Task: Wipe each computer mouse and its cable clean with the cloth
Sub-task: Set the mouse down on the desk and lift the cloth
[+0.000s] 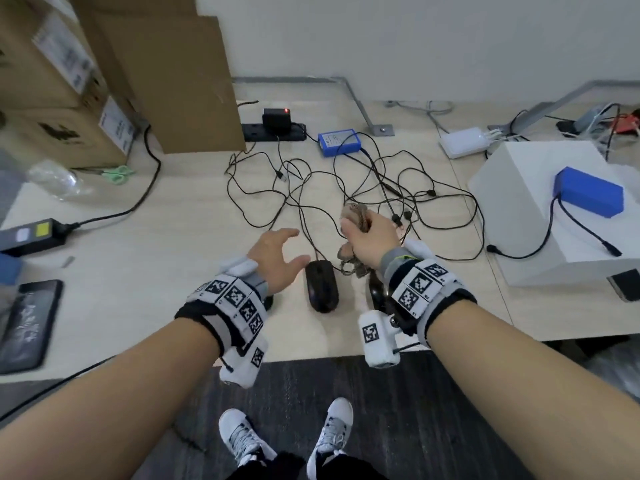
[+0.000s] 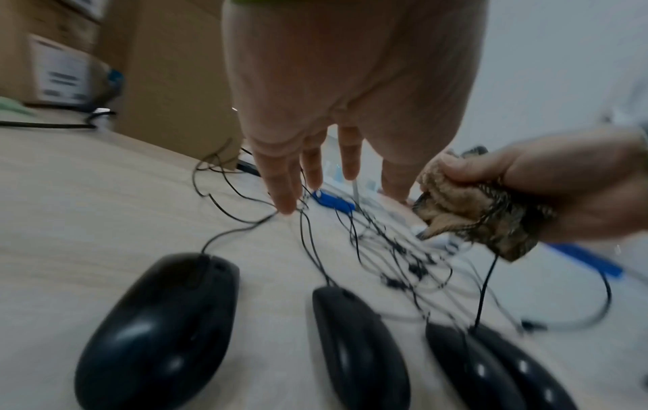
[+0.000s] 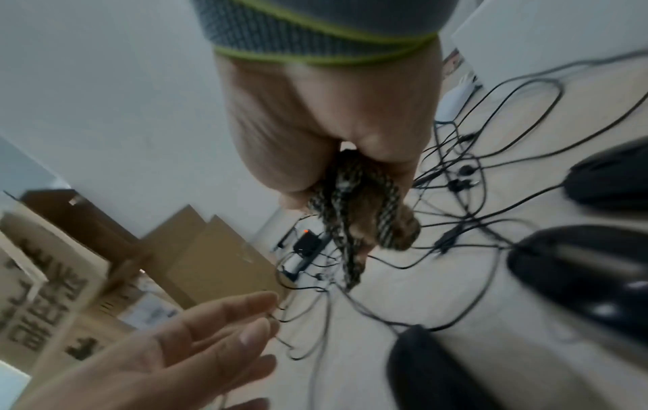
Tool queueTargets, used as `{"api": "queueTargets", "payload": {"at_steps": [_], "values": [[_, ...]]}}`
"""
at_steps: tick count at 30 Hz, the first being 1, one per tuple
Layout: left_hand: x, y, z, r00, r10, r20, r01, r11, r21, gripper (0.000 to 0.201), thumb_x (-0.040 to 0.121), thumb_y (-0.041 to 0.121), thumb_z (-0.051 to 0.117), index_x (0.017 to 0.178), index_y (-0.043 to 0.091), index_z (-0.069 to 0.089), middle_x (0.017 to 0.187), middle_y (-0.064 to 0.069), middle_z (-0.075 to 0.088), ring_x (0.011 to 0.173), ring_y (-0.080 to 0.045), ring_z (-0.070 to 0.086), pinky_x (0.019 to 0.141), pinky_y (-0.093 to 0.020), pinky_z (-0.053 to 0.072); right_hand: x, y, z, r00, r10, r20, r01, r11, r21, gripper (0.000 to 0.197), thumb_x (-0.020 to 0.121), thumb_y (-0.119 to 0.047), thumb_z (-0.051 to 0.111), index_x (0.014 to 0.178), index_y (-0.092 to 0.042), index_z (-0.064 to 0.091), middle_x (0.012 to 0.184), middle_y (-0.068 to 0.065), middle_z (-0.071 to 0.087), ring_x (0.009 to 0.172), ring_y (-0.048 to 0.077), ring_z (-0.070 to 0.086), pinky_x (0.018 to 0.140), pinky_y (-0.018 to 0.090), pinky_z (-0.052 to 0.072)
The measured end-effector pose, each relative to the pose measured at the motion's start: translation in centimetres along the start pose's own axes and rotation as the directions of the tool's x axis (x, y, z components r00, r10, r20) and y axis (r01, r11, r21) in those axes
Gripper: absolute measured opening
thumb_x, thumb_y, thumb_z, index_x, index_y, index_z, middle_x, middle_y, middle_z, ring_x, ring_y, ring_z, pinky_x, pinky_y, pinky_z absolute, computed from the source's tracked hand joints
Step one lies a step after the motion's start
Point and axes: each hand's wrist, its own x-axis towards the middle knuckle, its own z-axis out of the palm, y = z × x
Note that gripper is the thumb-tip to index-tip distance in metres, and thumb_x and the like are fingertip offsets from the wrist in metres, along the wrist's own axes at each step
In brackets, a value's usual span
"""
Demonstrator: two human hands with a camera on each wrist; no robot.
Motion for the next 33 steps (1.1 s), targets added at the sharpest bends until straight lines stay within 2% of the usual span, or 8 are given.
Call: {"api": "queueTargets", "payload": {"at_steps": [5,8,11,14,17,20,27,33], "values": [[-0.9,-1.4,-5.2,0.983,-0.171,-0.062,0.125,0.881,-0.456,0.036,0.097,0.039,0.052,0.126,0.019,0.059,0.112,-0.002,0.067,0.103,-0.021,0.063,0.095,-0.043,0.052,-1.6,-5.3,4.1,0.967,0.062,0.248,-0.17,0.88,0.443,0.031,0.09,-0.048,0.058,0.101,-0.02,0.067,0.107,0.009,0.072,0.097,0.023,0.07,0.086,0.04,0.056],[-2.3,-1.8,-8.7,0.953,-0.243,0.18,0.294,0.603,-0.742,0.056,0.098,0.056,0.036,0.129,0.013,0.055,0.115,-0.009,0.068,0.106,-0.026,0.065,0.096,-0.042,0.051,-3.0,-8.7,6.1,0.916,0.061,0.396,-0.311,0.731,0.607,0.03,0.102,-0.037,0.042,0.111,-0.019,0.064,0.117,0.015,0.068,0.103,0.028,0.066,0.091,0.043,0.052],[-3.6,-1.8,-11.6,0.937,-0.101,0.333,0.342,0.442,-0.829,0.072,0.081,0.071,0.038,0.121,0.016,0.06,0.108,-0.009,0.072,0.1,-0.025,0.069,0.096,-0.044,0.051,-4.1,-11.1,7.3,0.867,-0.032,0.498,-0.365,0.639,0.677,0.038,0.105,-0.035,0.028,0.115,-0.022,0.063,0.115,0.014,0.066,0.104,0.028,0.063,0.093,0.041,0.049],[-4.2,-2.1,-13.5,0.981,-0.067,0.182,0.19,0.515,-0.836,0.035,0.094,0.044,0.051,0.099,0.011,0.064,0.083,-0.005,0.071,0.079,-0.02,0.069,0.085,-0.044,0.057,-4.8,-13.2,8.8,0.845,-0.055,0.531,-0.384,0.627,0.677,0.045,0.105,-0.036,0.025,0.118,-0.017,0.064,0.107,0.013,0.069,0.102,0.028,0.063,0.095,0.041,0.047],[-3.7,-3.6,-15.3,0.979,-0.199,-0.044,0.084,0.593,-0.801,0.019,0.098,0.023,0.056,0.09,0.008,0.065,0.088,-0.016,0.067,0.083,-0.031,0.065,0.078,-0.047,0.058,-5.2,-15.0,10.4,0.876,0.002,0.483,-0.371,0.643,0.67,0.046,0.103,-0.036,0.033,0.128,-0.009,0.061,0.118,0.013,0.066,0.105,0.027,0.061,0.089,0.038,0.05],[-3.0,-4.7,-17.5,0.966,-0.237,-0.1,0.047,0.543,-0.838,0.022,0.1,0.028,0.052,0.093,0.01,0.063,0.1,-0.022,0.069,0.09,-0.036,0.068,0.08,-0.05,0.058,-5.1,-15.6,10.9,0.909,0.012,0.417,-0.301,0.71,0.636,0.042,0.103,-0.034,0.035,0.123,-0.011,0.064,0.121,0.015,0.065,0.099,0.026,0.062,0.074,0.038,0.054],[-1.1,-6.6,-22.4,0.935,-0.248,-0.252,-0.078,0.551,-0.831,0.031,0.1,0.046,0.043,0.088,0.022,0.06,0.094,-0.007,0.066,0.092,-0.025,0.063,0.082,-0.043,0.054,-4.6,-15.7,10.7,0.955,-0.024,0.295,-0.174,0.761,0.625,0.029,0.099,-0.023,0.042,0.082,-0.014,0.065,0.102,0.01,0.07,0.093,0.025,0.063,0.088,0.041,0.048],[-0.4,-6.2,-24.2,0.924,-0.037,-0.38,-0.203,0.797,-0.569,0.03,0.1,0.046,0.041,0.08,0.03,0.057,0.083,0.004,0.062,0.09,-0.021,0.061,0.089,-0.044,0.051,-5.0,-17.2,12.5,0.965,-0.182,0.191,0.129,0.956,0.263,0.029,0.091,-0.031,0.064,0.118,-0.02,0.062,0.113,0.001,0.063,0.101,0.017,0.058,0.081,0.031,0.047]]}}
